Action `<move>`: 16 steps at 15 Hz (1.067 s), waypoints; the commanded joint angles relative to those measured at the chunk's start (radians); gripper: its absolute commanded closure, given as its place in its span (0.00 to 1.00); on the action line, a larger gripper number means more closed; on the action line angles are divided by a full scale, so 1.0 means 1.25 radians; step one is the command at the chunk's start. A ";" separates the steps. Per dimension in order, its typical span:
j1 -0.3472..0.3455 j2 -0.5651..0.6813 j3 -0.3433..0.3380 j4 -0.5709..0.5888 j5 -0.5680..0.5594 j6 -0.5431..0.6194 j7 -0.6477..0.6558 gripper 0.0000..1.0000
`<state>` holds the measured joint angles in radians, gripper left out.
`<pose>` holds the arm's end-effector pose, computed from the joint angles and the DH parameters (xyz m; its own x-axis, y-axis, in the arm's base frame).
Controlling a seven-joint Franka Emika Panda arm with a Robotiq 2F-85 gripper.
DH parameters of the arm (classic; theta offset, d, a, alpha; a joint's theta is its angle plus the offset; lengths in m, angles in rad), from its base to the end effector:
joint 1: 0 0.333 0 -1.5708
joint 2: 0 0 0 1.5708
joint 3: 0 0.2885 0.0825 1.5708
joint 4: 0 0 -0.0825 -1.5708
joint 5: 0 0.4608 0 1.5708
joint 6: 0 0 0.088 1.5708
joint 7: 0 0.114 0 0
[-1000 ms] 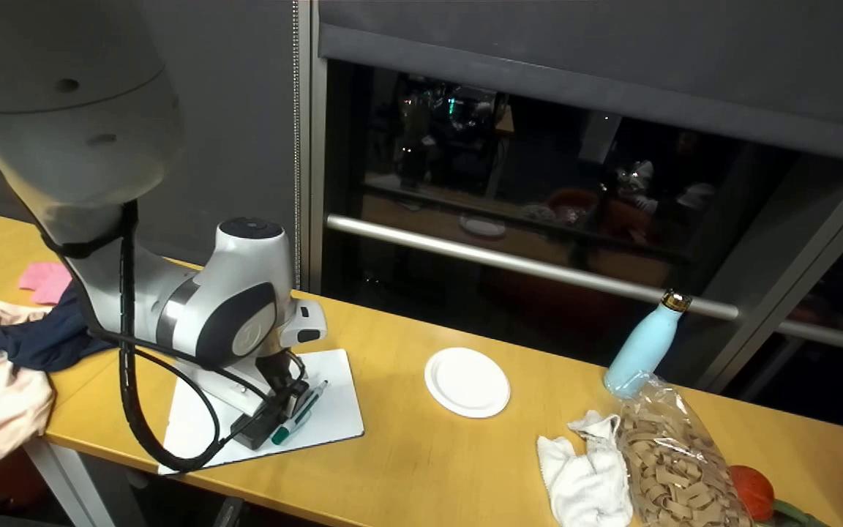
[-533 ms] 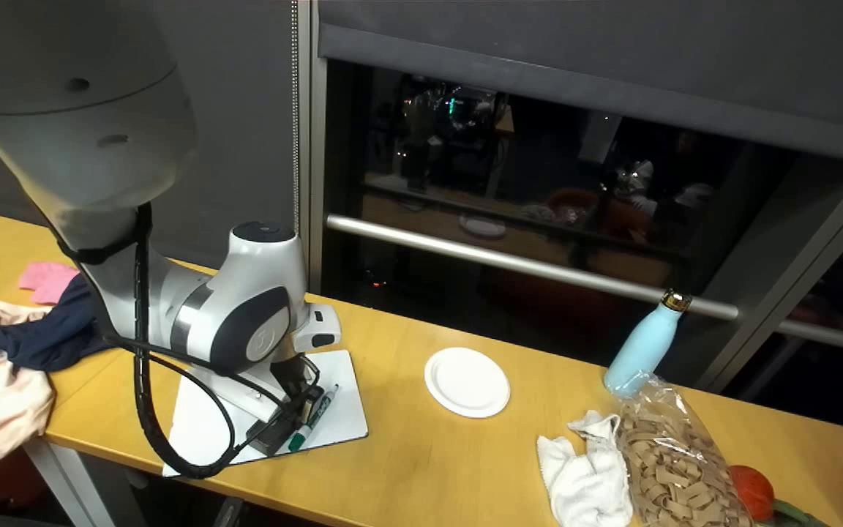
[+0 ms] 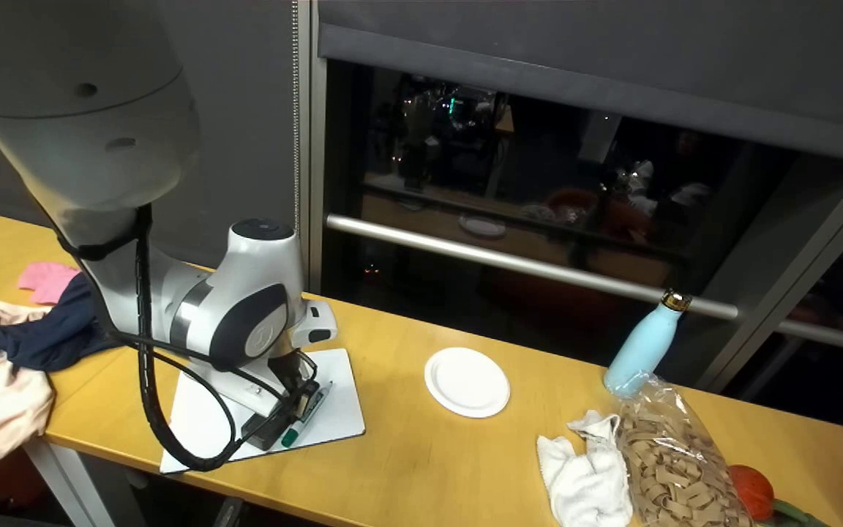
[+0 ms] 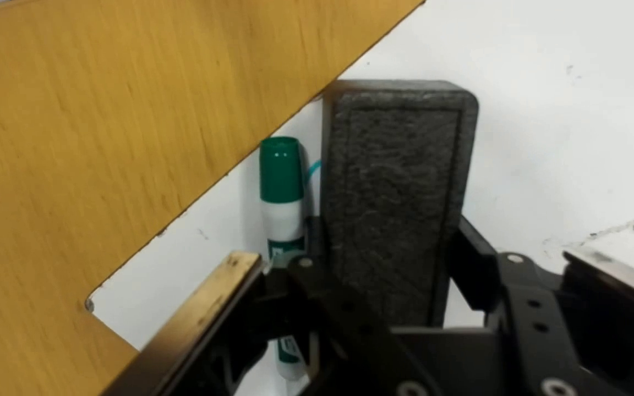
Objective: Pick up the black eraser and wipe the white board
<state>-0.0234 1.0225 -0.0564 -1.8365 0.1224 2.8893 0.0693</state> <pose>0.5859 -0.0596 -0.1167 0.9709 -0.2368 0.0355 -0.2373 -0.9714 0.0112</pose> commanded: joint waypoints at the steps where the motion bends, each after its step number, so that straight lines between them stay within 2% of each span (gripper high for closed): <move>1: -0.018 0.025 0.040 0.027 -0.027 -0.012 -0.036 0.69; 8: -0.009 0.034 0.069 0.043 -0.047 -0.013 -0.059 0.69; 16: 0.108 0.016 -0.063 0.024 -0.048 -0.028 0.075 0.69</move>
<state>0.0582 1.0323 -0.0665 -1.8113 0.0823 2.8797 0.1014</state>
